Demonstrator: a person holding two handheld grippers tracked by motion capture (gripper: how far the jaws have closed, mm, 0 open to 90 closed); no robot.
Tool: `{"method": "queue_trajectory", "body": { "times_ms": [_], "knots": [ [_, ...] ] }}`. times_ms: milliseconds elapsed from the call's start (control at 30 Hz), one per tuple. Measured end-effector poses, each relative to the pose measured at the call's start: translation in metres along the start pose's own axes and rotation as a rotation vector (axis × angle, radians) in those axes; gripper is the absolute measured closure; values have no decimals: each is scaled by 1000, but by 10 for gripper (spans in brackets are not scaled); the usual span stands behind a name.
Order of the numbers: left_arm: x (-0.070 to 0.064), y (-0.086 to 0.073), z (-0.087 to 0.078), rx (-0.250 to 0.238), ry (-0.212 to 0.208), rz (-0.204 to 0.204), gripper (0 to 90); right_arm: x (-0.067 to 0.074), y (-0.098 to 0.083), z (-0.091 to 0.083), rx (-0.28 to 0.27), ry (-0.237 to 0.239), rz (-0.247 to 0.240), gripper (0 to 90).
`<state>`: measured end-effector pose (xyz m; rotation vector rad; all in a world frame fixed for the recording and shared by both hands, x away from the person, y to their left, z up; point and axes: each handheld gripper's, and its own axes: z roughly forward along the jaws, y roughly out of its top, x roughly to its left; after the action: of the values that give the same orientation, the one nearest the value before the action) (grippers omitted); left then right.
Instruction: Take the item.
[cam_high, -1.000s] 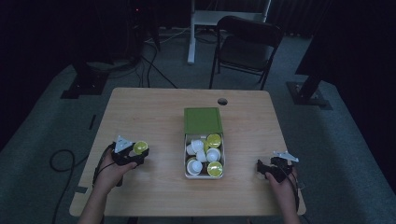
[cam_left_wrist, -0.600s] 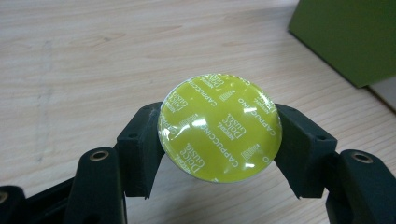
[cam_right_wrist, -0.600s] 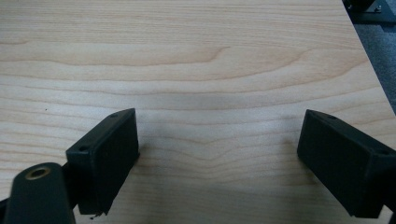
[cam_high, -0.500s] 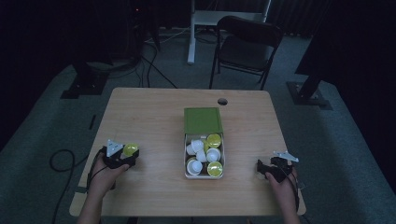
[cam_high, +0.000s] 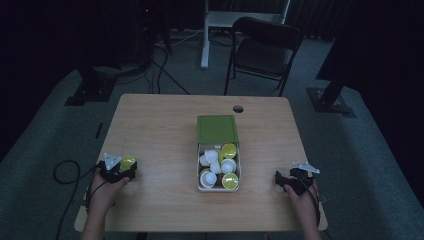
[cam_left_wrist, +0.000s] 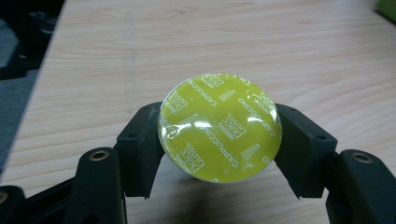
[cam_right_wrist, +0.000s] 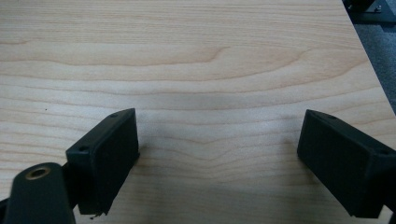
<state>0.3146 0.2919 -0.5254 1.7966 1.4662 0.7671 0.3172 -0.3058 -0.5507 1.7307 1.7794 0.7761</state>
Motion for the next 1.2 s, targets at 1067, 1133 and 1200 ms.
{"method": "queue_trajectory", "body": {
  "times_ms": [1067, 1133, 1200],
  "knots": [
    [7, 11, 7, -3, 17, 8, 244, 0, 0, 0, -1, 0, 1, 121],
    [4, 15, 4, -28, 0, 10, 241, 0, 0, 0, -1, 0, 1, 121],
    [0, 19, 2, -51, -17, 32, 222, 0, 0, 0, -1, 0, 1, 121]
  ]
}}
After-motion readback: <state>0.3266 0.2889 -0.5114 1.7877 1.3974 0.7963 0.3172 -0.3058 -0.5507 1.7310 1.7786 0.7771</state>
